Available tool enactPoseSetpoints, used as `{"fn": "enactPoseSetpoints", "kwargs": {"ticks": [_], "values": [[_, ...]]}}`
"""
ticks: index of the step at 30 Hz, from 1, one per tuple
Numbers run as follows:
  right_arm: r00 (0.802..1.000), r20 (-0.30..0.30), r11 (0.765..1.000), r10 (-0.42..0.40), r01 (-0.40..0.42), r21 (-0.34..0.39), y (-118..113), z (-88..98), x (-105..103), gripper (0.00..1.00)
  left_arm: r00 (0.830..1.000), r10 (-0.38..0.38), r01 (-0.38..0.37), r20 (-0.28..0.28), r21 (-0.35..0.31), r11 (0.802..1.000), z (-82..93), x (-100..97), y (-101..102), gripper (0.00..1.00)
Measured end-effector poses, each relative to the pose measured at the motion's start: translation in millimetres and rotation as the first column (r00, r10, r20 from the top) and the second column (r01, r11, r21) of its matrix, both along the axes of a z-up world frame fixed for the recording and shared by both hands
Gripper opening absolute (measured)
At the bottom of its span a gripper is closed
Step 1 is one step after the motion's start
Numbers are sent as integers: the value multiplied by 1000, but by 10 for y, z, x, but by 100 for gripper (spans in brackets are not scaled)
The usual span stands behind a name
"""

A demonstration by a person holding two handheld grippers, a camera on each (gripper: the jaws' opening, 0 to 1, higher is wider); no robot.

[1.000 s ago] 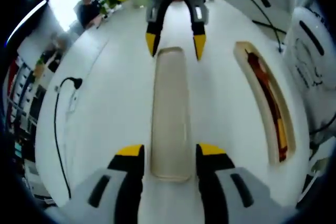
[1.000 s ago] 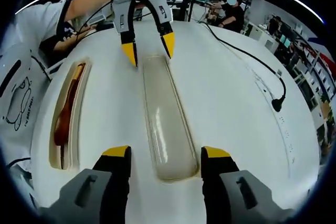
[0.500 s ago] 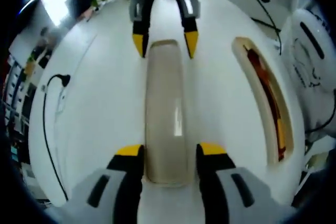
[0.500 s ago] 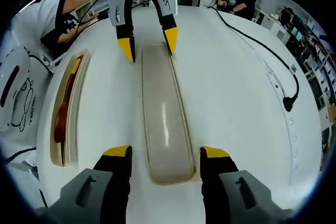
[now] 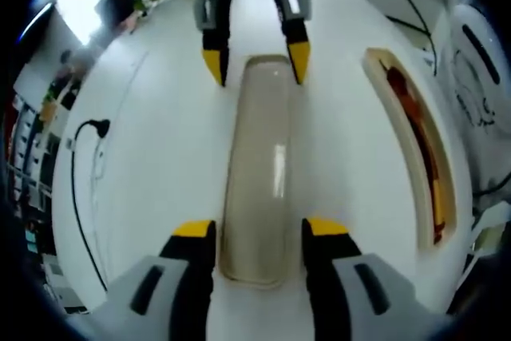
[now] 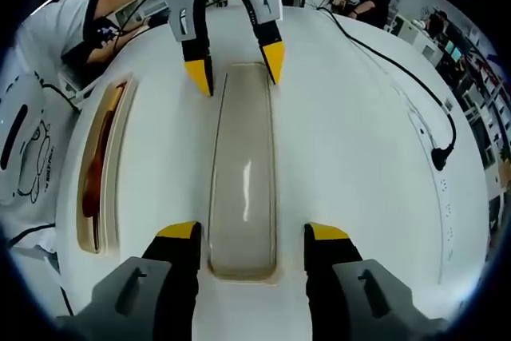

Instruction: Arrange the utensils inside the cutlery case until each visible utensil rests in its matching compartment.

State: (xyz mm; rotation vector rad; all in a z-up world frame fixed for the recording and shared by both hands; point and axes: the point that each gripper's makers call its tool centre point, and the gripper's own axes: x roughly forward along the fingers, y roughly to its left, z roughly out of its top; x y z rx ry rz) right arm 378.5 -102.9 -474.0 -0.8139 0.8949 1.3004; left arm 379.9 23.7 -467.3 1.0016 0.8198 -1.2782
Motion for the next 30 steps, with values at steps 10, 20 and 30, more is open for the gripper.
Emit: {"fn": "enactPoseSetpoints", "kwargs": {"ticks": [10, 20, 30], "values": [[999, -1, 999, 46, -46, -28, 53, -2, -51, 47, 998, 26, -25, -59, 19, 1000, -29, -16, -1, 44], [998, -8, 996, 55, -55, -66, 63, 14, -27, 42, 990, 67, -68, -121, -4, 998, -52, -50, -12, 40], [1000, 16, 1000, 22, -22, -15, 70, 48, -41, 37, 994, 89, -89, -57, -6, 996, -25, -78, 2, 39]]}}
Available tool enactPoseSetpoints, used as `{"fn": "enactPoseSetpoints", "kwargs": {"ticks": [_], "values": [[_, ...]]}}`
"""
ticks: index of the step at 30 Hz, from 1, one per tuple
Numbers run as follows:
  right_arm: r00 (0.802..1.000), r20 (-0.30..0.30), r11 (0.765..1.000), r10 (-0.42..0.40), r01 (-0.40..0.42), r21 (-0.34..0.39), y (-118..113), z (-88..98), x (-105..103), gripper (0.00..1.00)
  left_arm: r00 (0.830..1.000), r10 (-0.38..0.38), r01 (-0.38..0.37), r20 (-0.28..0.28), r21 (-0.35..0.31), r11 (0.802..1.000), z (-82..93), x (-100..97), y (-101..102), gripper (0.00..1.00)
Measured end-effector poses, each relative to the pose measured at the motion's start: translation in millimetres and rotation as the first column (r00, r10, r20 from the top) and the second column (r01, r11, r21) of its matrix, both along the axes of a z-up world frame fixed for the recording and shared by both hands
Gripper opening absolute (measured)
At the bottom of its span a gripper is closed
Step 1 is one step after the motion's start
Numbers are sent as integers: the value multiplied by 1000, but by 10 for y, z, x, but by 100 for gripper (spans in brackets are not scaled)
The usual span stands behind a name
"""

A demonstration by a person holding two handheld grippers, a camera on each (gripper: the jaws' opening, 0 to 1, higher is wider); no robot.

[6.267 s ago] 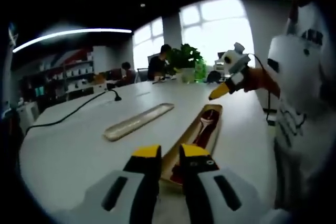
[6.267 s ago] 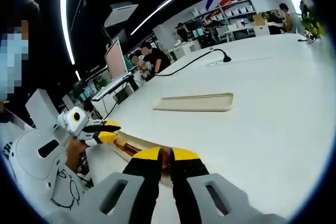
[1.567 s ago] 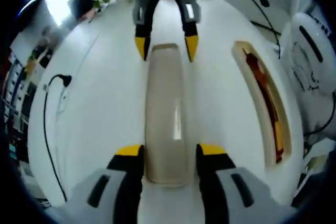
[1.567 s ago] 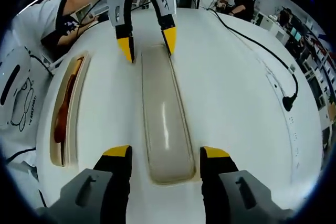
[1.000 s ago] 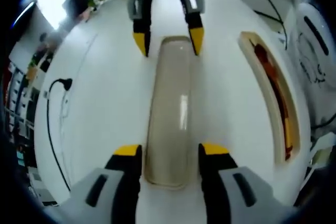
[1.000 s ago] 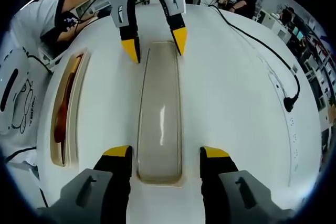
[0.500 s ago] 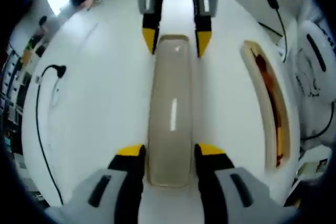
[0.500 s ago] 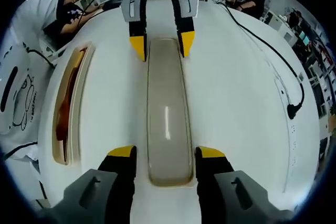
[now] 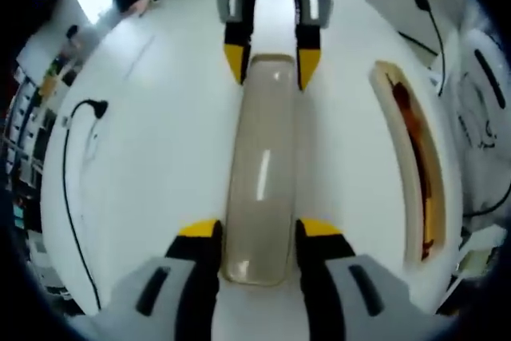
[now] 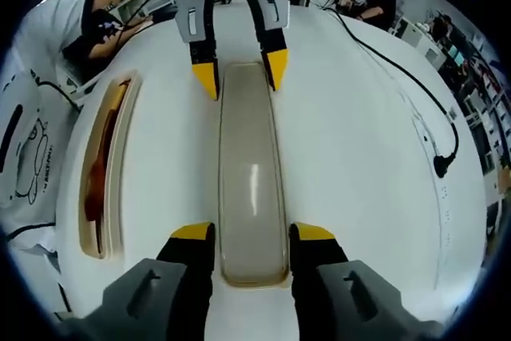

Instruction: Arrange the utensils inside the cutlery case until each visible utensil rests in its matching compartment.

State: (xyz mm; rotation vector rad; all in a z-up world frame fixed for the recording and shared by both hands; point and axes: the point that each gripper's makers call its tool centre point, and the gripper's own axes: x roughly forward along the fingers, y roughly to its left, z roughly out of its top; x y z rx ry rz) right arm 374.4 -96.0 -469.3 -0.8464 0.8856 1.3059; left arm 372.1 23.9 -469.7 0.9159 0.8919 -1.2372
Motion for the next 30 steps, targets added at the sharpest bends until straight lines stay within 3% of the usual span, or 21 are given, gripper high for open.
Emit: {"fn": "enactPoseSetpoints", "kwargs": {"ticks": [8, 13, 18, 30], "values": [[997, 78, 1000, 0, 1, -18, 8, 11, -38, 37, 998, 24, -24, 65, -2, 1000, 24, -28, 10, 39], [998, 70, 999, 6, -4, -40, 6, -4, -122, 37, 997, 17, -18, 70, 21, 1000, 35, -97, 22, 39], [998, 69, 999, 9, -6, -36, -6, 11, -185, 37, 996, 12, -12, 86, -9, 1000, 150, -176, 19, 39], [990, 133, 999, 40, -37, -25, 35, 357, -413, 37, 991, 33, -29, 128, -33, 999, 396, -431, 48, 39]]}}
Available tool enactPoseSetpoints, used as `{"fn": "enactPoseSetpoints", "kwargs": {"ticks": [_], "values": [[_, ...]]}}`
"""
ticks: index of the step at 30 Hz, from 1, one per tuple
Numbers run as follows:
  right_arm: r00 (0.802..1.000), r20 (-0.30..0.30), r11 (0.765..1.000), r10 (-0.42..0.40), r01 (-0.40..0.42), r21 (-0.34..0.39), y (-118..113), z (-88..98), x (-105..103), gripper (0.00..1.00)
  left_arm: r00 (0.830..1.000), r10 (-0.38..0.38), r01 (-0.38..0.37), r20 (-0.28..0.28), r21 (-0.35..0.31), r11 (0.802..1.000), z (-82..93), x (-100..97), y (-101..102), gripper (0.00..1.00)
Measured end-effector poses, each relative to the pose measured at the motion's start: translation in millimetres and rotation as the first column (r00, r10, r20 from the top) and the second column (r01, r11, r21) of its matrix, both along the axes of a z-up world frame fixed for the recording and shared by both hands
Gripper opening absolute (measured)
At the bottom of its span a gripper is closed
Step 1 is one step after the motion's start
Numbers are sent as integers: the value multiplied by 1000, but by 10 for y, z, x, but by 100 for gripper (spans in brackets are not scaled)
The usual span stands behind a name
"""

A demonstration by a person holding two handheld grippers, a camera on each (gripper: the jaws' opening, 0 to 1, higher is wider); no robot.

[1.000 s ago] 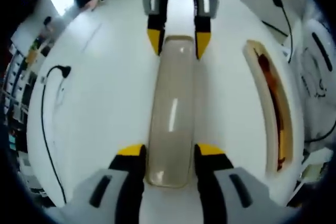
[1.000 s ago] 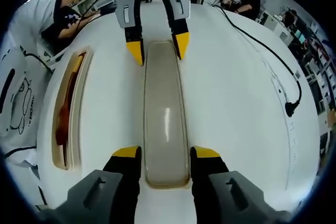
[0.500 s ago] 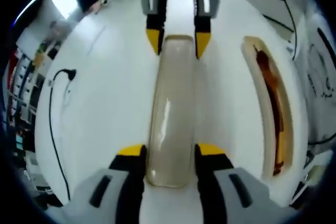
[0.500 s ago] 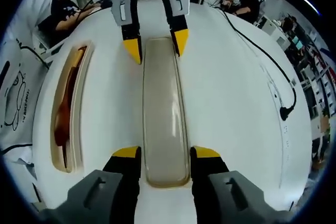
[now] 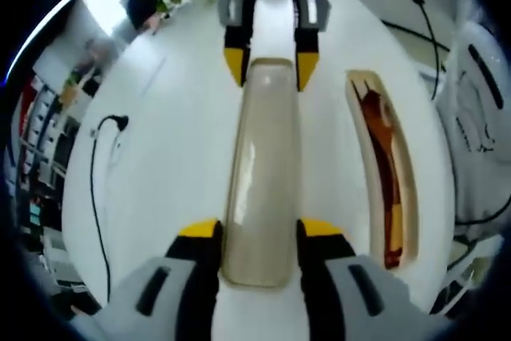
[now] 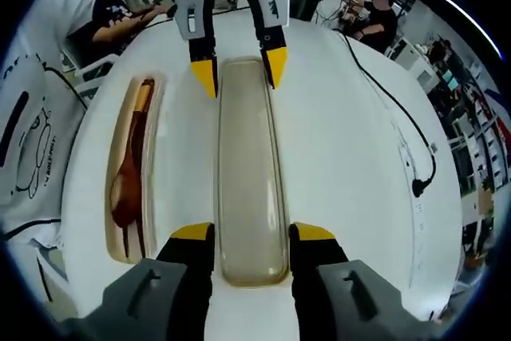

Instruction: Arrange the utensils inside the cutlery case until each visible utensil rests in its matching compartment.

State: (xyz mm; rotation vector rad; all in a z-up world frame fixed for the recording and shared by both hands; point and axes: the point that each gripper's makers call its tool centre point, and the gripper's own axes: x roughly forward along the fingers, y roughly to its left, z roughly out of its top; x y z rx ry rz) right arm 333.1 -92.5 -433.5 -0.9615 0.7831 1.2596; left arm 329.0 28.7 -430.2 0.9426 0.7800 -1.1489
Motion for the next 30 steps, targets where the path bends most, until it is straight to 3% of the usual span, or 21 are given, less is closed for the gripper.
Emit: {"fn": "enactPoseSetpoints", "kwargs": {"ticks": [4, 7, 14, 23, 30], "values": [[1000, -22, 1000, -18, 18, -13, -3, 56, -164, 37, 1000, -3, 2, -3, -12, 1000, 108, -95, 48, 39], [999, -47, 999, -20, 18, -29, 4, 77, -329, 37, 1000, -11, 11, -14, -11, 1000, 109, -311, 30, 39], [999, -41, 999, 9, -10, -38, 46, 132, -557, 37, 1000, -3, 3, -24, -19, 1000, 189, -496, 82, 39], [998, -49, 997, 26, -29, -67, 60, 27, -796, 38, 1000, 17, -17, -16, -43, 999, 90, -821, 61, 39], [998, -50, 997, 33, -37, -72, 66, -22, -859, 38, 1000, 18, -19, -23, -35, 999, -10, -895, 60, 39]]}}
